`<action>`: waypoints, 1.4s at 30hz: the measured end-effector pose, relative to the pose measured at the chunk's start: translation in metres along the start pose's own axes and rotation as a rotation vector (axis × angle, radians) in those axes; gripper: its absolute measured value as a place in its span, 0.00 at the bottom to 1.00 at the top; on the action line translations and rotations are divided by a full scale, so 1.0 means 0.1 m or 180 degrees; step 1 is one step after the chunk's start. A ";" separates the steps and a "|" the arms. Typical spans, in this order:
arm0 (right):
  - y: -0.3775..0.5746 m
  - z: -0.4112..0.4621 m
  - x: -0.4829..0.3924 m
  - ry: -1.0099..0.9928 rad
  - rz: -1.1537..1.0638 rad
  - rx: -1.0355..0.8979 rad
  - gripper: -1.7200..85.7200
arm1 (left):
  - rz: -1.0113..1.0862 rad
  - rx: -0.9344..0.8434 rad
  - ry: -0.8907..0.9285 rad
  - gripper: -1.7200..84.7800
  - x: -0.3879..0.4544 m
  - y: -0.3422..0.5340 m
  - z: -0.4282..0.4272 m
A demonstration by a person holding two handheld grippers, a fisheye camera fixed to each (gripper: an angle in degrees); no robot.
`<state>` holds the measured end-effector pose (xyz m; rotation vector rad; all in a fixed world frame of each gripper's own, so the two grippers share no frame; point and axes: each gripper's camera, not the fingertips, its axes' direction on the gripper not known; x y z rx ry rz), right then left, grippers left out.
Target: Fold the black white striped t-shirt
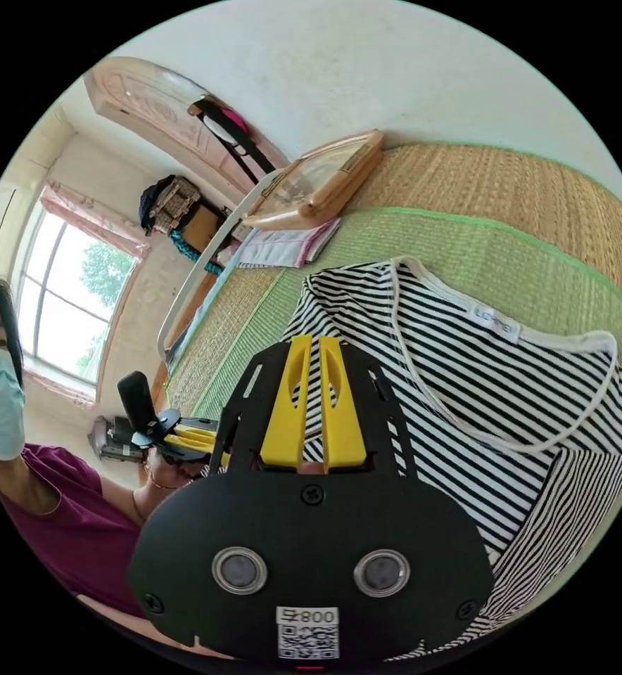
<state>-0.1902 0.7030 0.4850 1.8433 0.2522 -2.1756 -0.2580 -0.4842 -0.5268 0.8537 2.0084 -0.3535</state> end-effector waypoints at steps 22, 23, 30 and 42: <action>-0.30 0.55 -0.25 0.0395 -0.0261 -0.0476 0.02 | -0.0101 -0.0418 -0.0295 0.02 0.60 0.03 0.61; -0.28 0.52 -0.26 0.0420 -0.0256 -0.0484 0.02 | -0.0106 -0.0398 -0.0290 0.02 0.65 0.06 0.61; 0.28 -0.21 -0.48 0.0726 -0.0179 -0.0181 0.02 | -0.0137 -0.0129 -0.0260 0.02 0.99 0.29 0.54; 2.54 -1.80 -1.02 0.0556 0.0438 0.0198 0.02 | -0.0063 0.0085 -0.0397 0.04 2.39 1.17 0.13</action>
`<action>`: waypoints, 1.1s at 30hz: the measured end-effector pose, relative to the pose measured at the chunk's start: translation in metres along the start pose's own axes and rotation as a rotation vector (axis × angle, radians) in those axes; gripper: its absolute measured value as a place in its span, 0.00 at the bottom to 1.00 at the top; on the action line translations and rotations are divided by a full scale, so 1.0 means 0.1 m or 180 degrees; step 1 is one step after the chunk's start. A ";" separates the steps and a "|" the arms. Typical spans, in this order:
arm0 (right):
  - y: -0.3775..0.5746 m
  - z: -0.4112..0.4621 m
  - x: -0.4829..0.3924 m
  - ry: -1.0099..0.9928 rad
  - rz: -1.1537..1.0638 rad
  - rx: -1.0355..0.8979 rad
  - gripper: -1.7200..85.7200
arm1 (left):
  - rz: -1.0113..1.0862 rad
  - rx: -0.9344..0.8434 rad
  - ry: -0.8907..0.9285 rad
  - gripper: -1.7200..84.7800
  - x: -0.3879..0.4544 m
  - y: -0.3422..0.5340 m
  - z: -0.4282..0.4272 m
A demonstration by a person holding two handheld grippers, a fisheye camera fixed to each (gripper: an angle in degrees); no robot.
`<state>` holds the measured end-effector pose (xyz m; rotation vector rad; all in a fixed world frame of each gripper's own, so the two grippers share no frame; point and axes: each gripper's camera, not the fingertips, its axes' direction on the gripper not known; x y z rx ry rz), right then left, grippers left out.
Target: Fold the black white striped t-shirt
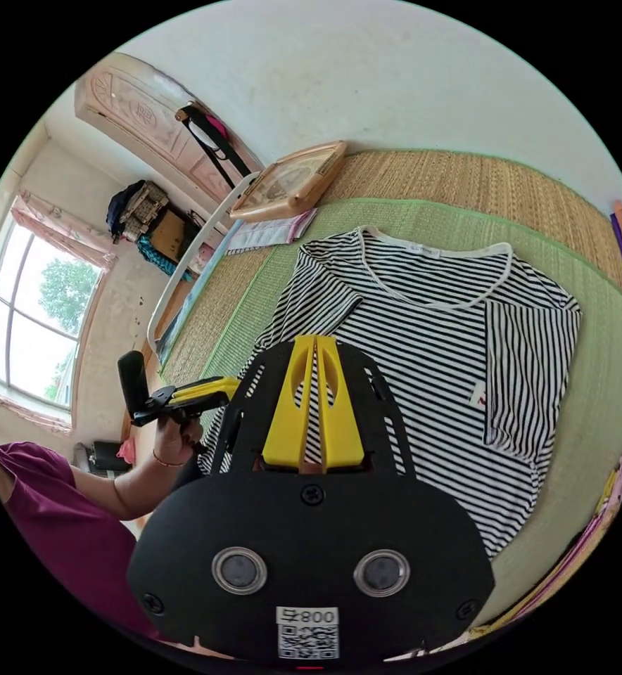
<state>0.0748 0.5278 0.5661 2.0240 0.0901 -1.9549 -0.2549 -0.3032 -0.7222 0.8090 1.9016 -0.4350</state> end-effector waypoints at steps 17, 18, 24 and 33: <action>3.95 -3.98 -2.03 0.0861 -0.0693 0.2749 0.02 | 0.1190 0.1344 -0.1195 0.02 3.42 2.01 -2.41; 4.26 -4.15 -2.14 0.0842 -0.0771 0.2935 0.02 | 0.1283 0.1530 -0.1261 0.02 3.67 2.12 -2.60; 5.62 -4.73 -2.44 0.0430 -0.1153 0.3683 0.02 | 0.1826 0.2118 -0.0794 0.02 4.71 2.61 -3.26; 6.81 -5.03 -2.89 0.0440 -0.1574 0.4011 0.02 | 0.2820 0.2616 -0.0489 0.03 6.02 3.30 -3.62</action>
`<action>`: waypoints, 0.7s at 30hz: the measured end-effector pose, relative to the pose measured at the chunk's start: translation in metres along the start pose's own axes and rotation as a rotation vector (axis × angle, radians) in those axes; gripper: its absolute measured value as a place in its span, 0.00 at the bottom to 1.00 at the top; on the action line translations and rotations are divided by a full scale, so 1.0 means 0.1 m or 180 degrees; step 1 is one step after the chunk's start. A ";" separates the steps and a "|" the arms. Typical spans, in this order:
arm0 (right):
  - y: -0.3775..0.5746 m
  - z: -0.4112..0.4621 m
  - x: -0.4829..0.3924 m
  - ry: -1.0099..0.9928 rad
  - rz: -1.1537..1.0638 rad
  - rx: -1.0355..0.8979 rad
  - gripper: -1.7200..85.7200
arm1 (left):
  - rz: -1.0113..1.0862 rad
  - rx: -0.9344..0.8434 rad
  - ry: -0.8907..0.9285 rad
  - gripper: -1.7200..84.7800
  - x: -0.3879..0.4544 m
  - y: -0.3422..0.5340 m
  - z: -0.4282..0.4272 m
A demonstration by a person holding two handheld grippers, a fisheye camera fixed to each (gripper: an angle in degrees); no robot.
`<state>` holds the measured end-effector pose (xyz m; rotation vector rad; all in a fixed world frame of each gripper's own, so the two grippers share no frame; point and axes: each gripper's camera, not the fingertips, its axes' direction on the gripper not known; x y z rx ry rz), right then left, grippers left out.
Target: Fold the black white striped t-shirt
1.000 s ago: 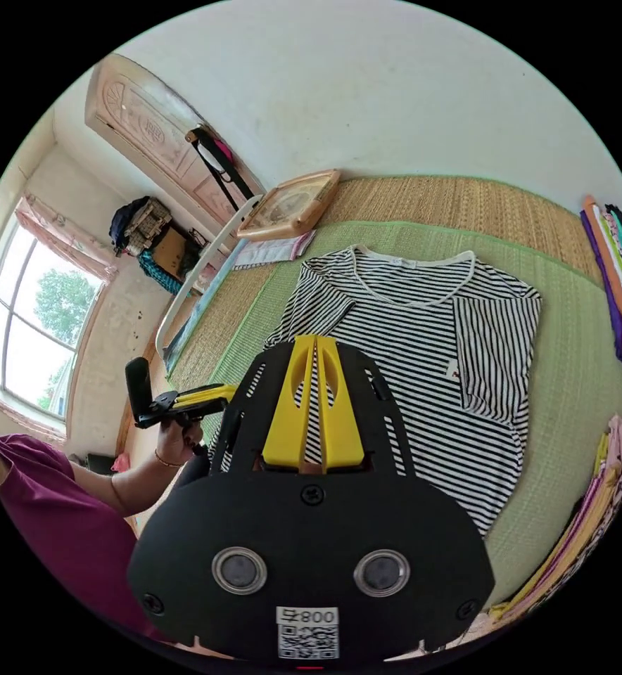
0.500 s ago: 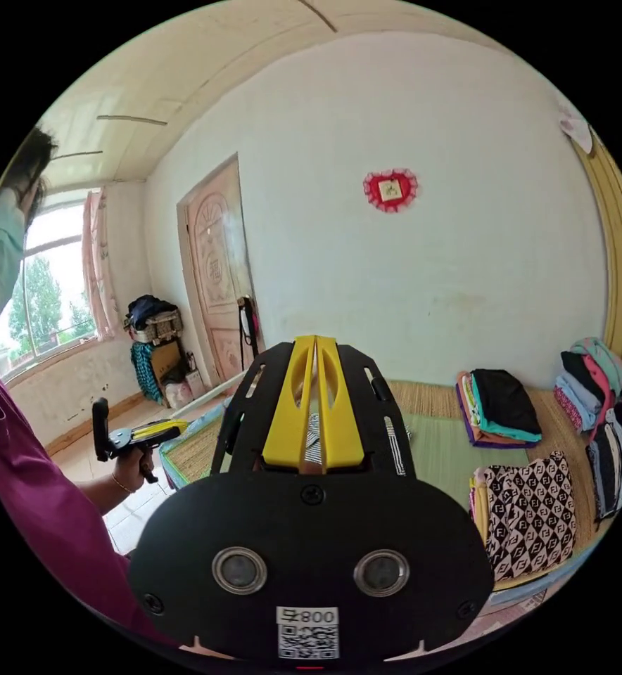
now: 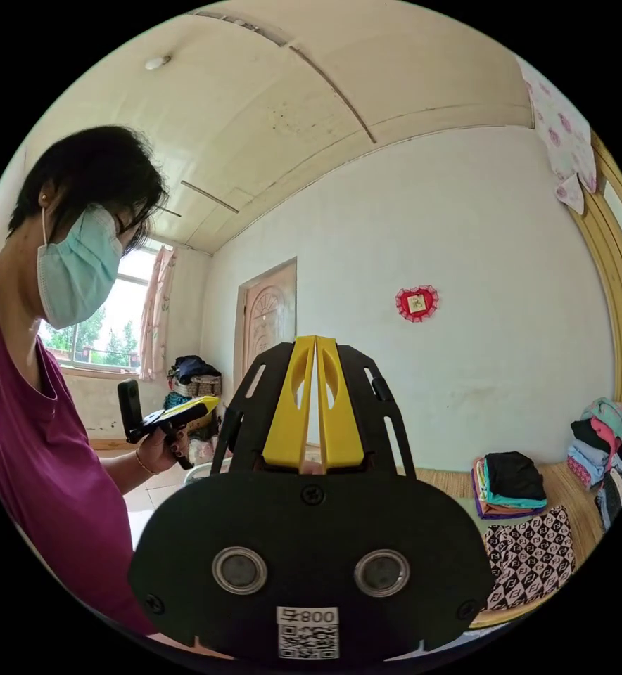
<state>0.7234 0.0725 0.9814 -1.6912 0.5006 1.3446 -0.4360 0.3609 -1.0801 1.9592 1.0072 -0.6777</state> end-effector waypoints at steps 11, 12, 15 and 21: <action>0.00 -0.41 -0.54 -0.0358 -0.0383 0.0003 0.02 | -0.0004 -0.0213 -0.0135 0.11 0.39 -0.14 -0.11; 0.01 -0.43 -0.57 -0.0351 -0.0405 -0.0014 0.02 | -0.0104 -0.0283 -0.0164 0.11 0.34 -0.10 -0.09; 0.08 -0.42 -0.60 -0.0266 -0.0379 -0.0118 0.02 | -0.0488 -0.0510 -0.0196 0.12 0.09 0.08 -0.01; 0.37 -0.28 -0.37 -0.0097 -0.0128 -0.0499 0.02 | -0.1201 -0.1108 -0.0365 0.08 -0.50 0.86 0.25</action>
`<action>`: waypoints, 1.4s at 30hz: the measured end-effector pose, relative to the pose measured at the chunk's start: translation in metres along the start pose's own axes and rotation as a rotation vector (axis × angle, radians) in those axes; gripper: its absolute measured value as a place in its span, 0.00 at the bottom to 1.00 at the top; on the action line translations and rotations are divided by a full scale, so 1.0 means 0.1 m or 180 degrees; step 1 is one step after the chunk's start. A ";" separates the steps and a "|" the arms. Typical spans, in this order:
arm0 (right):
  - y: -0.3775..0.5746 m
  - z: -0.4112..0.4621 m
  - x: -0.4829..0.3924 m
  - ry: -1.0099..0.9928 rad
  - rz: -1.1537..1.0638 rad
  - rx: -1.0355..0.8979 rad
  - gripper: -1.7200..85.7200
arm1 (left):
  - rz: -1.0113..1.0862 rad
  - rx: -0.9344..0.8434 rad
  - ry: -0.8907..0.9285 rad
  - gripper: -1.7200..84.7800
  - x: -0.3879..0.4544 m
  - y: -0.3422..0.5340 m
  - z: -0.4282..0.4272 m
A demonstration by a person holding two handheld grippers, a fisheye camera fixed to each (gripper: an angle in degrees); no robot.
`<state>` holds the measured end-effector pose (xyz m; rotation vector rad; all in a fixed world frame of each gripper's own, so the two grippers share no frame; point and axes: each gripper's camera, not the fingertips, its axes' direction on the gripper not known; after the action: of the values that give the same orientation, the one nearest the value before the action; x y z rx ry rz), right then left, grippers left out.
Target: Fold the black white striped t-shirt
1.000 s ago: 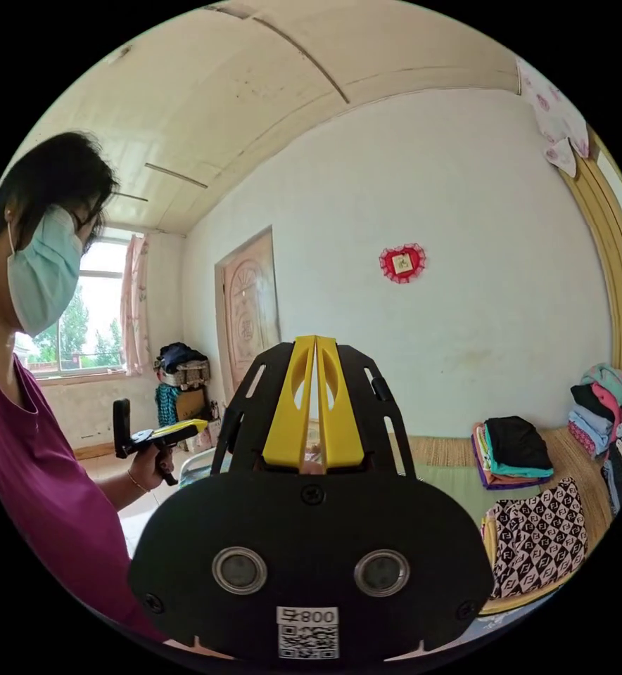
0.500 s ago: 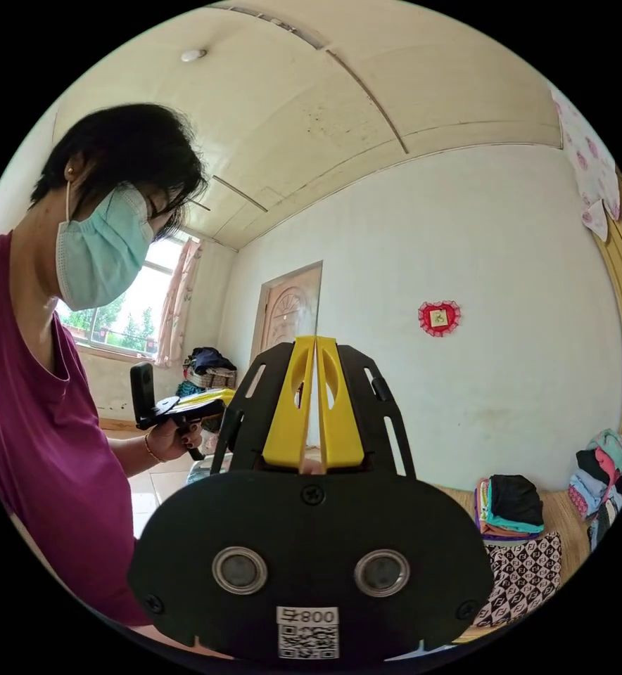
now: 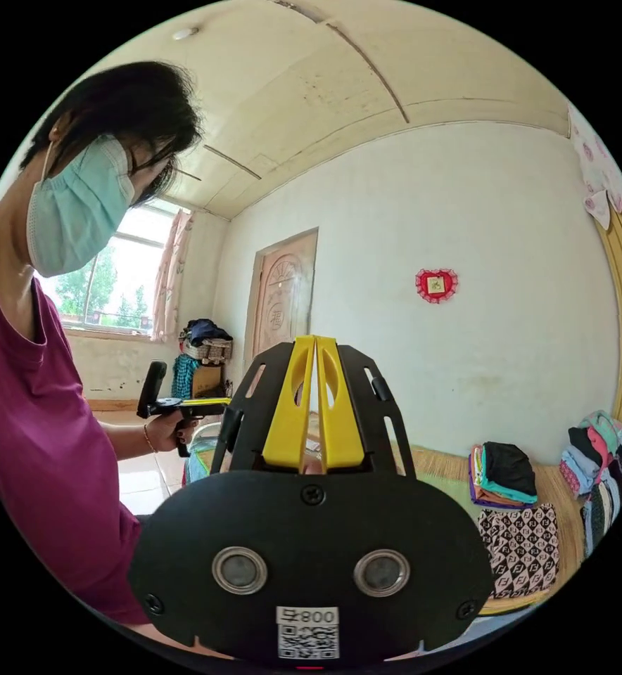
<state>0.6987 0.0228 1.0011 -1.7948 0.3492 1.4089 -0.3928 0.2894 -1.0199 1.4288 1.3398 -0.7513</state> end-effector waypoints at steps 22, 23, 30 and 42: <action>1.27 1.22 1.11 0.0226 0.1133 -0.1414 0.02 | -0.0931 -0.3027 -0.0667 0.02 -2.12 1.61 2.95; 1.29 1.24 1.13 0.0229 0.1148 -0.1428 0.02 | -0.0796 -0.3090 -0.0681 0.02 -2.16 1.60 3.02; 1.43 1.58 1.26 0.0252 0.1175 -0.1581 0.02 | -0.0758 -0.3136 -0.0779 0.02 -2.56 1.54 3.11; 1.78 1.83 1.59 0.0405 0.1434 -0.1828 0.02 | -0.0985 -0.3091 -0.0956 0.02 -3.10 1.52 3.14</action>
<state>0.5123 0.0846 0.7733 -2.3827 0.4701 1.8436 -0.2487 -0.0931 -0.7954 0.3340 1.3988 -0.3722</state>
